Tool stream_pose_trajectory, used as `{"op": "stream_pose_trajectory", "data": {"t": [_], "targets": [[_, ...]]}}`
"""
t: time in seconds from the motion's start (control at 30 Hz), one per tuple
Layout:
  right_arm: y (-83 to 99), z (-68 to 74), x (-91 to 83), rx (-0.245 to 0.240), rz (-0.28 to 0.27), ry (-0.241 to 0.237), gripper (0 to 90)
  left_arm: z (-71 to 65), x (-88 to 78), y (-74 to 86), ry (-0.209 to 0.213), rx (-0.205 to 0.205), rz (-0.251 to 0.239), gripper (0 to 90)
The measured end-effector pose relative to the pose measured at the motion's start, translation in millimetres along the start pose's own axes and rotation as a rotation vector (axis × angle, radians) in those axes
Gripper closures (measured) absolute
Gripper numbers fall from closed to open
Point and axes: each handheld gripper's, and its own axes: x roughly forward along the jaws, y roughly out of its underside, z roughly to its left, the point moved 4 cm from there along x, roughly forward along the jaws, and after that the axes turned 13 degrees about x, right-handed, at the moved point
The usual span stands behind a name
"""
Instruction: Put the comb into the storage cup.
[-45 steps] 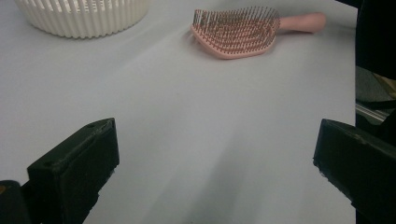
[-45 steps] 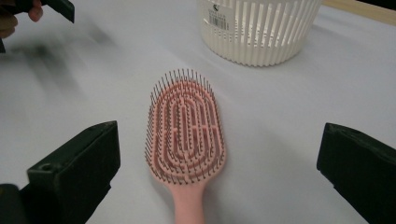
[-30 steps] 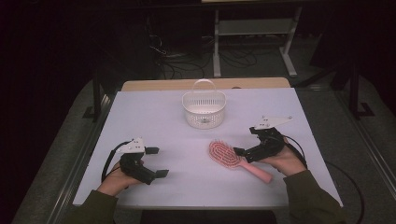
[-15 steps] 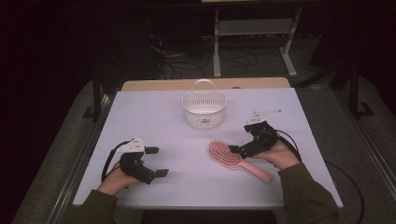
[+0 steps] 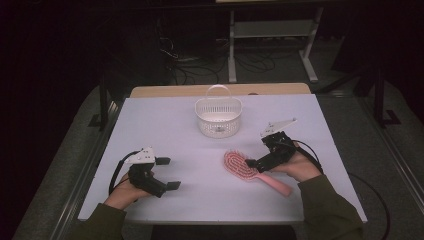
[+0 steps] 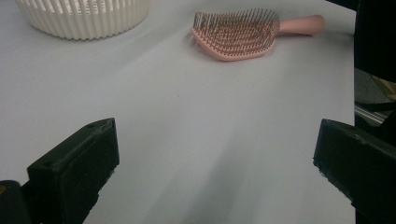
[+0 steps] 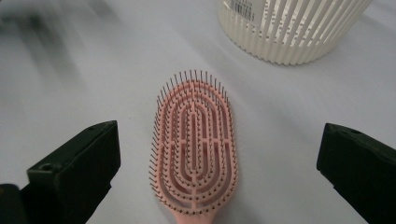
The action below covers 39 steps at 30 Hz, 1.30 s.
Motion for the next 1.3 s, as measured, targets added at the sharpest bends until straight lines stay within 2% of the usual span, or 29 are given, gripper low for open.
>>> {"op": "stream_pose_trajectory", "data": {"t": [0.17,0.6,1.3], "targets": [[2.6,-0.9,-0.8,0.002,0.022,0.01,0.0,-0.1,0.6,0.1,0.002,-0.001,0.0,0.0],[12.0,-2.6,4.3,-0.012,0.122,0.044,0.0,-0.2,0.3,0.0,0.002,0.001,0.0,0.0],[26.0,-3.4,9.5,-0.017,0.249,0.07,0.0,-0.1,-0.2,-0.5,0.002,0.0,-0.004,0.0]]}}
